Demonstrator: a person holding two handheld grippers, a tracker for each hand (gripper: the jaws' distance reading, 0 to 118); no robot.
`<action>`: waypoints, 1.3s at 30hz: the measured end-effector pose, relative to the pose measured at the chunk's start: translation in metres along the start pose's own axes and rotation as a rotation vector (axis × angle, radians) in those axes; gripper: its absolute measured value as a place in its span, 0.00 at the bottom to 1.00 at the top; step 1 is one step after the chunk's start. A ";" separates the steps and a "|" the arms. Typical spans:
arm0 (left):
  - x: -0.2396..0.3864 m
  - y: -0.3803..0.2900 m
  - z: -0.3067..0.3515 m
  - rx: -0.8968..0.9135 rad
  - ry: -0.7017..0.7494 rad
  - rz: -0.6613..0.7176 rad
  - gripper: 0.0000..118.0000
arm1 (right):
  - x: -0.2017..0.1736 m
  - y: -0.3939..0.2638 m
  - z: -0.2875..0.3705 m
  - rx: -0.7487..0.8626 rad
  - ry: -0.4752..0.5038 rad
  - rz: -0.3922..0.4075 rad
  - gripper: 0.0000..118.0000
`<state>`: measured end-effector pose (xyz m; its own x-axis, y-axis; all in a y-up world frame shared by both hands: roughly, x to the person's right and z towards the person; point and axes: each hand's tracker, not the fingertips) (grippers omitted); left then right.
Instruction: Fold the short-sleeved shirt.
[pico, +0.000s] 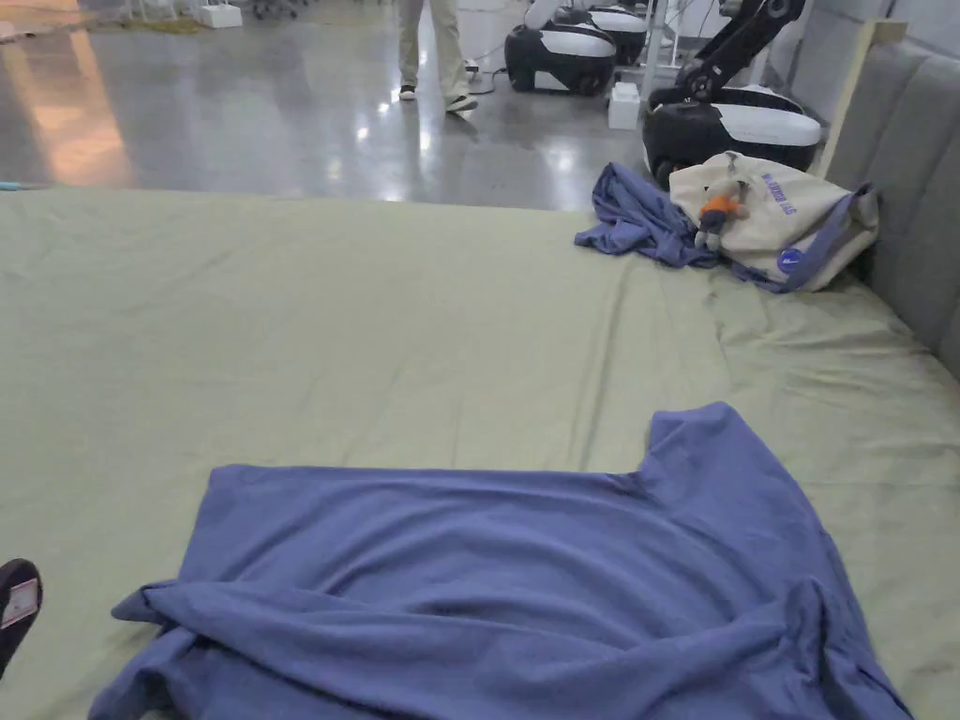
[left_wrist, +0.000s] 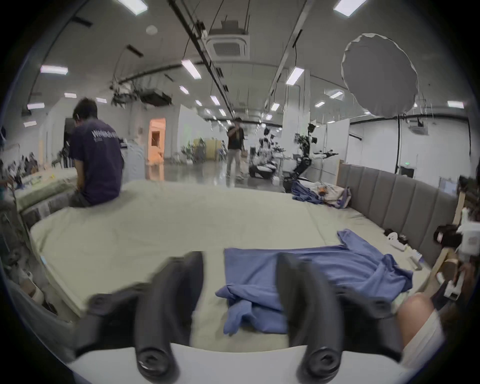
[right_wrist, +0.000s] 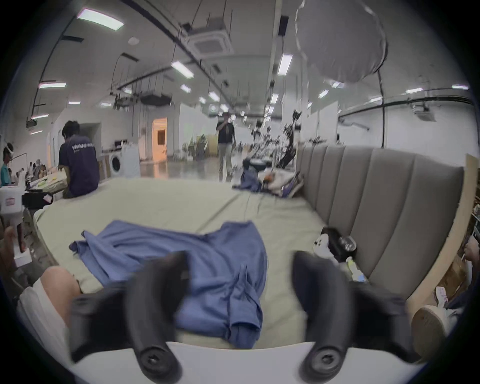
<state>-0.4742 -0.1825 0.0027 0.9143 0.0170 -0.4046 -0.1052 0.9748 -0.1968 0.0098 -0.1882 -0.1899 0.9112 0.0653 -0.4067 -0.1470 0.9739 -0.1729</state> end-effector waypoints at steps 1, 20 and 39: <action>0.003 -0.006 0.005 0.018 -0.001 -0.015 0.12 | -0.006 -0.005 0.001 0.017 -0.022 -0.010 0.33; -0.034 0.008 -0.203 -0.299 -0.208 -0.078 0.93 | -0.011 -0.022 -0.018 -0.098 0.096 -0.065 0.03; -0.030 -0.031 -0.379 -0.721 -0.205 -0.092 0.91 | 0.000 -0.027 -0.029 -0.198 0.092 -0.048 0.03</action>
<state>-0.6462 -0.2972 -0.3177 0.9788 0.0524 -0.1978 -0.1903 0.5884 -0.7859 0.0029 -0.2208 -0.2117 0.8815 -0.0086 -0.4721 -0.1856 0.9130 -0.3632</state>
